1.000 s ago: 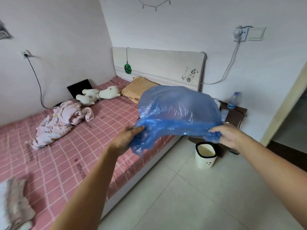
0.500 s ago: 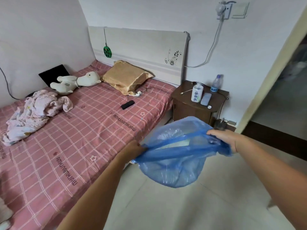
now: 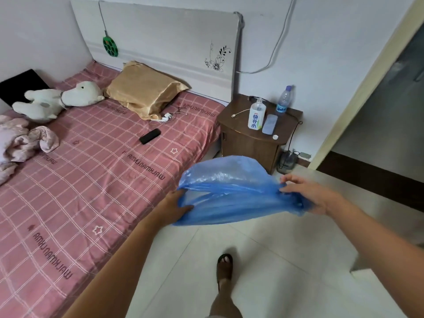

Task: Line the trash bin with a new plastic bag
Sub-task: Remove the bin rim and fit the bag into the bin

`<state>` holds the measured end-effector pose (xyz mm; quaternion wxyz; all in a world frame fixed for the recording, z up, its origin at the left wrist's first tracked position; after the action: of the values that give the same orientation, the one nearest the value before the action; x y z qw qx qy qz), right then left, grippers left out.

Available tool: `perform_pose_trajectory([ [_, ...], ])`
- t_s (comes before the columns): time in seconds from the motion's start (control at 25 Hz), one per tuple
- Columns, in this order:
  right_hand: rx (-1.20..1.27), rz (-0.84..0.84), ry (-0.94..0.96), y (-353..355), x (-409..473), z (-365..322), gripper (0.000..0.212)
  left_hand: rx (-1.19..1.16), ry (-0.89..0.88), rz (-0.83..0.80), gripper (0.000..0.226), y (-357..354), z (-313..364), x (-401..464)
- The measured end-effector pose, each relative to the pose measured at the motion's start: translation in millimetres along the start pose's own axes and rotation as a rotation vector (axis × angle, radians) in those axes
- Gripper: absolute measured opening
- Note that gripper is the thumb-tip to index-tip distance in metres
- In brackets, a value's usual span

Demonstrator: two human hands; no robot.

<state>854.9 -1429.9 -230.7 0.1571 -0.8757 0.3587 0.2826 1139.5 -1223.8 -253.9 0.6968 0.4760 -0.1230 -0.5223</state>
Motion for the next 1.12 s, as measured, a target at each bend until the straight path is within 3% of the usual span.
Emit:
perform_pose_trajectory([
  [0.08,-0.222,0.173,0.002,5.1,37.6,0.5,0.018,0.124,0.002,-0.052,0.083,-10.7,-13.3,42.1],
  [0.2,-0.495,0.405,-0.03,17.9,111.3,11.7,0.021,0.201,0.01,-0.3,0.082,-43.8,-24.3,101.5],
  [0.36,-0.8,0.243,-0.29,36.6,199.3,39.7,0.018,0.227,0.041,-0.64,0.056,-77.3,-37.4,167.6],
  [0.44,-0.853,0.19,-0.337,48.8,238.0,37.9,0.012,0.143,0.055,-0.621,0.053,-77.0,-39.1,208.4],
  [0.56,-0.878,0.234,-0.284,63.4,295.1,26.5,0.015,0.042,0.12,-0.388,0.066,-74.0,-42.2,269.9],
  [0.68,-1.216,0.191,0.121,61.6,359.8,23.1,0.04,0.064,0.165,-0.315,0.092,-101.4,-50.8,333.9],
  [0.72,-1.331,0.118,0.301,55.5,382.4,27.0,0.047,0.057,0.179,-0.328,0.099,-118.9,-59.0,357.0],
  [0.76,-1.431,-0.03,0.357,47.5,406.6,37.3,0.055,0.053,0.192,-0.343,0.104,-139.0,-71.7,379.7],
  [0.88,-1.654,-0.188,0.395,30.5,491.8,92.7,0.055,0.072,0.268,-0.4,0.11,-210.6,-129.4,436.7],
  [0.96,-1.598,-0.188,0.307,16.4,549.1,132.4,0.049,0.117,0.306,-0.437,0.113,-257.0,-172.3,465.0],
  [1.12,-1.567,-0.192,0.013,-8.7,679.0,241.4,0.081,0.228,0.355,-0.502,0.116,-360.5,-286.0,527.1],
])
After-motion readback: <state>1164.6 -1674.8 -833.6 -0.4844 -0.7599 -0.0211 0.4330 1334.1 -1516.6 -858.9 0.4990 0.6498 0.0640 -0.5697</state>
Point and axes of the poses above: each hand's wrist, its own x-axis towards the middle knuckle, its own y-axis out of the back of the hand, z = x × y, the point moved 4 cm from there along x, towards the middle knuckle, and after that the axes turned 2 degrees about -y, right-handed, at the moved point
